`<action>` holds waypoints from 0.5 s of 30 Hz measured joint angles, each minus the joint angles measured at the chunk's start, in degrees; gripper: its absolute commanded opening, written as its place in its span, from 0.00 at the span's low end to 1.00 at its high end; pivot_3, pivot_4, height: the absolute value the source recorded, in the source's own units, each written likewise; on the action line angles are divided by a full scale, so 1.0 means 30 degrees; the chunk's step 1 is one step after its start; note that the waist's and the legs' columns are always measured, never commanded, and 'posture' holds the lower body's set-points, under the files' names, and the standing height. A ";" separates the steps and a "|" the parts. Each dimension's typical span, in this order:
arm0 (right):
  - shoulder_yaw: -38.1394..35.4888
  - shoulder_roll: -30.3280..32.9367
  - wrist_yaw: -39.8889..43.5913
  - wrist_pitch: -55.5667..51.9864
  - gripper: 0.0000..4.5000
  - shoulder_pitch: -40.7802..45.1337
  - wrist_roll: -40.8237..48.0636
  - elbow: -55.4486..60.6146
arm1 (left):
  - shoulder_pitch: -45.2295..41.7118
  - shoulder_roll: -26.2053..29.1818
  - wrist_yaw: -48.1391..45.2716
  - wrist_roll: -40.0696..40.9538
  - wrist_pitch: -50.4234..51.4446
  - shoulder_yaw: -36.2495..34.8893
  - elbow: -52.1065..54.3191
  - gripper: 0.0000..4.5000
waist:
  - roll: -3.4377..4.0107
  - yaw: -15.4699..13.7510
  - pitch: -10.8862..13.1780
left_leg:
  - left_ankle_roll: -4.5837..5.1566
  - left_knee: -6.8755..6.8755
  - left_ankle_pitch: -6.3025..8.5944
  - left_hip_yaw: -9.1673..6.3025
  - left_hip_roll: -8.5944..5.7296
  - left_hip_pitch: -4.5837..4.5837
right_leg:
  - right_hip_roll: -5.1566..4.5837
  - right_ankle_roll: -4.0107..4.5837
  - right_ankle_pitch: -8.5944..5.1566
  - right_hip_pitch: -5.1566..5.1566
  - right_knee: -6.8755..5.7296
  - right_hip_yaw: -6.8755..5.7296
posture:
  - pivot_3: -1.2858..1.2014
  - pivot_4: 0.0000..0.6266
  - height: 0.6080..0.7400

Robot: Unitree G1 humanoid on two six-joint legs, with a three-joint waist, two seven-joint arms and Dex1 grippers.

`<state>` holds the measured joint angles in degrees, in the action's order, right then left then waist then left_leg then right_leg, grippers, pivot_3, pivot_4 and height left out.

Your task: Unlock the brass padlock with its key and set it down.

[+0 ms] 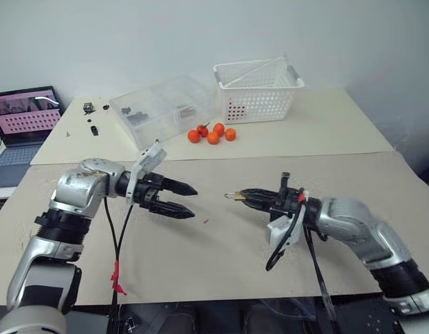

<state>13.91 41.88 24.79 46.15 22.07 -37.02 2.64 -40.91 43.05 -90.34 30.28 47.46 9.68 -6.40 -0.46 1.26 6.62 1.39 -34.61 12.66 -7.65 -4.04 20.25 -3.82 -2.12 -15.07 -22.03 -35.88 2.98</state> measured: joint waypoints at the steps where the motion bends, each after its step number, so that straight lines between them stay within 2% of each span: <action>1: 0.0262 -0.0107 -0.0620 0.0500 0.02 0.0156 -0.0703 -0.0448 | 0.0000 0.0173 -0.0012 0.0161 0.0208 -0.0020 0.0253 0.99 | -0.0001 0.0015 0.0000 | -0.0019 0.0017 -0.0010 0.0002 -0.0002 0.0002 | 0.0000 0.0001 0.0000 -0.0014 -0.0010 0.0006 | 0.52 0.24 1.00; 7: 0.2296 -0.0995 -0.4583 0.2867 0.02 0.2054 -0.5183 -0.3896 | 0.0473 0.1143 -0.0075 0.0616 0.0538 -0.0137 0.2072 0.99 | -0.0011 0.0379 0.0004 | -0.0131 0.0105 -0.0075 0.0041 -0.0004 -0.0017 | 0.0013 0.0054 0.0031 -0.0039 -0.0007 0.0093 | 0.52 0.24 1.00; 15: 0.5141 -0.1910 -0.9411 0.3159 0.02 0.5031 -0.9847 -0.7935 | 0.0911 0.1268 0.0649 0.0995 0.0506 -0.0379 0.2651 0.99 | -0.0032 0.0528 0.0014 | -0.0153 0.0115 -0.0088 0.0093 0.0002 -0.0035 | 0.0063 0.0105 0.0062 -0.0059 -0.0011 0.0154 | 0.52 0.24 1.00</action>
<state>29.33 36.16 -3.44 55.63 37.17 -66.56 -21.16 -38.17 46.85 -88.39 33.27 48.98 8.54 1.55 -0.55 2.84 6.66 0.93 -34.27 12.40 -7.37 -4.04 20.14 -3.63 -1.80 -14.89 -22.21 -35.91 3.45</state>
